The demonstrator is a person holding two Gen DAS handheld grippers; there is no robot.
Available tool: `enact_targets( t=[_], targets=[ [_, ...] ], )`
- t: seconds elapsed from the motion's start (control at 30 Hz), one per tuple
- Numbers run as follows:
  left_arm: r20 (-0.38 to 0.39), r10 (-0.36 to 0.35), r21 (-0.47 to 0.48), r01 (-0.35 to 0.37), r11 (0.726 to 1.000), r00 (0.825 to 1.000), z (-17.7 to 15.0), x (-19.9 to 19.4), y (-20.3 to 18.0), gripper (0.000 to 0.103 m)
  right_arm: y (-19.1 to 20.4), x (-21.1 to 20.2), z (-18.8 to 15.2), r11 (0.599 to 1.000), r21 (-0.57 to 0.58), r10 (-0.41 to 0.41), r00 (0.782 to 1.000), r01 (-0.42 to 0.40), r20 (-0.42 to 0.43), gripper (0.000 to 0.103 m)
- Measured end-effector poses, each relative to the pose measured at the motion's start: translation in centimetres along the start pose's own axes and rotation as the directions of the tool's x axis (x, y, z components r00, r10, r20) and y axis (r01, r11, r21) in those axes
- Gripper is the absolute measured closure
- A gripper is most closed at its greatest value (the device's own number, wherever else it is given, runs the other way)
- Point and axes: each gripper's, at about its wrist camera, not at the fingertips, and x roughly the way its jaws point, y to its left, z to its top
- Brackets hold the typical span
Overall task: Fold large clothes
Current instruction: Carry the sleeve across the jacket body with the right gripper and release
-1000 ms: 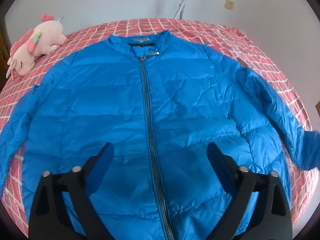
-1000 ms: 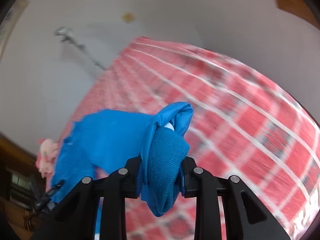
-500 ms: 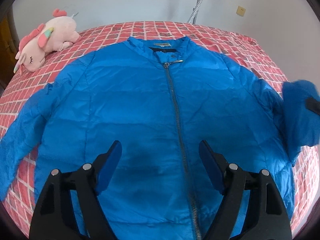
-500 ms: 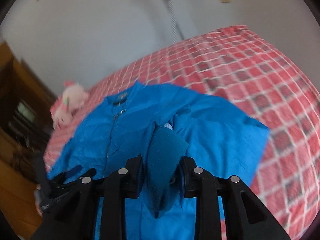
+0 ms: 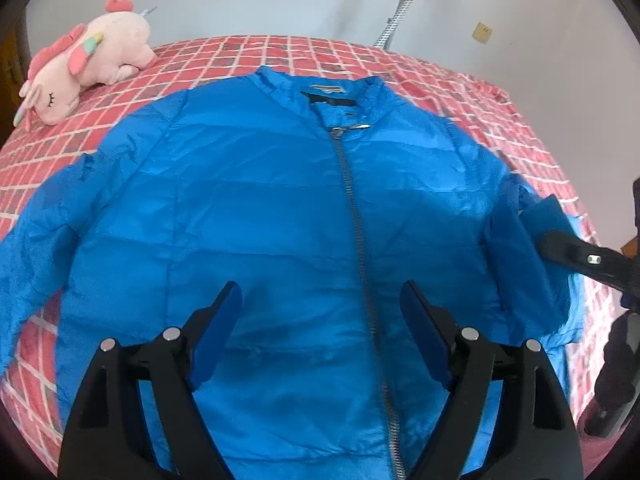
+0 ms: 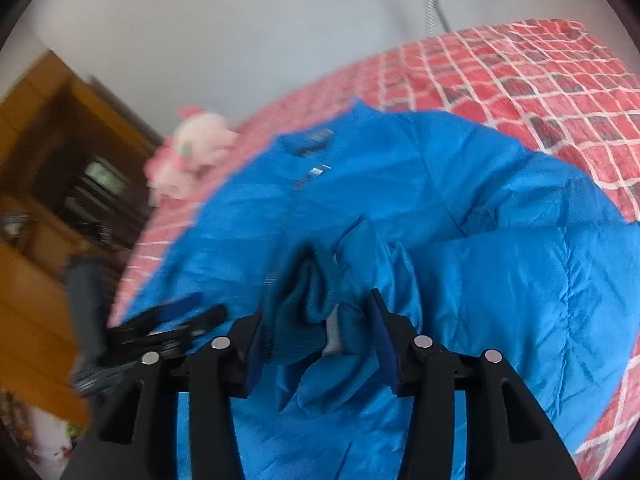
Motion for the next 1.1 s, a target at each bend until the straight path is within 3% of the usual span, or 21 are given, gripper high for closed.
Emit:
enact_targets(
  t=[0.1,0.23,0.4,0.5,0.63,0.77,0.9,1.0,1.1],
  targets=[
    [-0.011,-0.063,0.004,0.063,0.998,0.998,-0.3,-0.4,-1.3,0.019,-0.8,-3.6,-0.4,1.000,0.008,0.025,0.998,-0.025,0.061,0.055],
    [-0.052,-0.158,0.014,0.159,0.987,0.986,-0.2,0.1,-3.9,0.016,-2.8,-6.9,-0.9,0.998,0.043,-0.054,0.988,0.048,0.146,0.053],
    [-0.109,-0.174,0.019,0.177,0.984,0.979,0.4,2.9,-6.4,0.015,-5.4,-7.3,-0.8,0.988,0.095,-0.137,0.979,0.123,0.151,0.053],
    [-0.152,-0.220,0.010,0.224,0.974,0.963,0.7,4.8,-7.8,0.016,-6.5,-7.2,-0.8,0.984,0.110,-0.156,0.977,0.141,0.143,0.053],
    [-0.109,-0.243,0.072,0.251,0.965,0.964,0.6,5.3,-9.3,0.055,-7.7,-7.6,-0.8,0.980,0.133,-0.170,0.974,0.150,0.151,0.053],
    [-0.084,-0.342,-0.052,0.339,0.939,0.936,1.1,5.3,-6.9,0.074,-8.2,-7.9,-0.6,0.979,0.146,-0.169,0.970,0.144,0.174,0.053],
    [0.059,-0.247,-0.074,0.251,0.965,0.967,2.2,1.6,-3.4,0.077,-8.6,-8.6,-0.6,0.986,0.148,-0.106,0.969,0.074,0.222,0.053],
    [0.135,-0.211,-0.093,0.224,0.970,0.968,3.4,-1.3,-0.3,0.077,-8.4,-8.5,-0.5,0.990,0.140,-0.062,0.972,0.030,0.229,0.053],
    [0.175,-0.131,-0.106,0.150,0.983,0.976,3.9,-2.9,2.5,0.077,-7.8,-7.2,-0.3,0.992,0.117,-0.064,0.975,0.040,0.211,0.053]
  ],
)
